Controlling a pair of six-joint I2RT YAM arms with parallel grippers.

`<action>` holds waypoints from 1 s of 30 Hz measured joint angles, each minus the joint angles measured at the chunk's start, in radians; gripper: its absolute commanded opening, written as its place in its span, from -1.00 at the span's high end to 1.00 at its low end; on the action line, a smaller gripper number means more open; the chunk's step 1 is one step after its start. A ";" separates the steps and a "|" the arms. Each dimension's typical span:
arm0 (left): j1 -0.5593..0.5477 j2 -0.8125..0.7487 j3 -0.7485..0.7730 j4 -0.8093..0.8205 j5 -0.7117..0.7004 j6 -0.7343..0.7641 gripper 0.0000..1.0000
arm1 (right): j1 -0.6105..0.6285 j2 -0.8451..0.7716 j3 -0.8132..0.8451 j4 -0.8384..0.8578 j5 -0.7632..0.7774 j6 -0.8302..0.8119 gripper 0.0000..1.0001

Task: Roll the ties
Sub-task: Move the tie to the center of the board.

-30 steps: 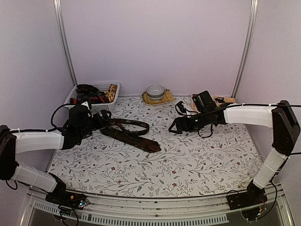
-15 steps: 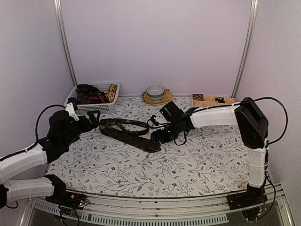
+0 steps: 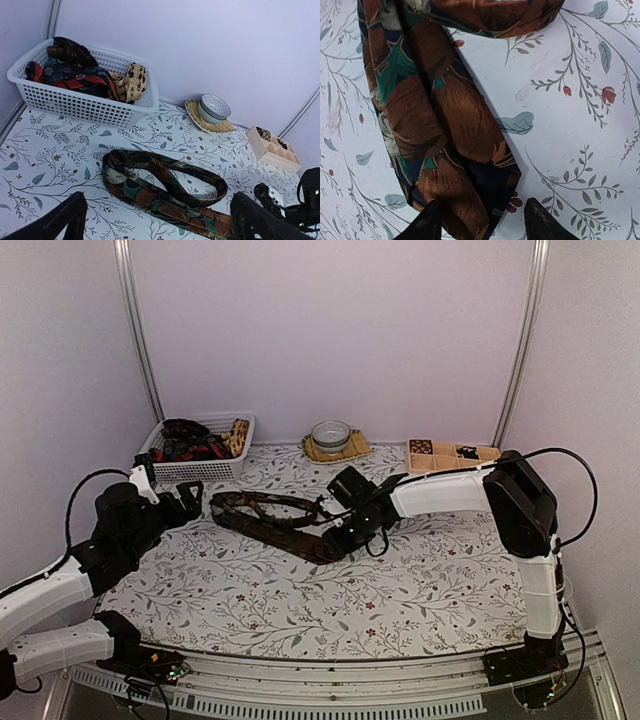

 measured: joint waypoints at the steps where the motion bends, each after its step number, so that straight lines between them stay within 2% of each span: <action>1: 0.000 0.000 0.000 -0.001 -0.002 0.000 -1.00 | 0.002 0.000 0.000 -0.004 0.010 -0.005 0.12; 7: 0.000 0.000 0.000 -0.004 -0.016 0.000 -1.00 | 0.006 0.000 0.001 -0.026 0.042 -0.024 0.55; 10: 0.000 -0.001 -0.002 -0.005 -0.023 0.000 -1.00 | 0.007 0.000 0.000 -0.034 0.064 -0.032 0.63; 20: 0.000 -0.006 -0.014 -0.006 -0.044 -0.006 -1.00 | 0.002 -0.035 -0.066 -0.031 0.216 -0.027 0.69; 25: 0.000 0.020 -0.014 -0.004 -0.055 -0.009 -1.00 | -0.056 -0.139 -0.204 -0.067 0.315 0.000 0.69; 30: 0.000 0.074 -0.014 0.021 -0.052 -0.008 -1.00 | -0.160 -0.266 -0.351 -0.175 0.394 0.033 0.62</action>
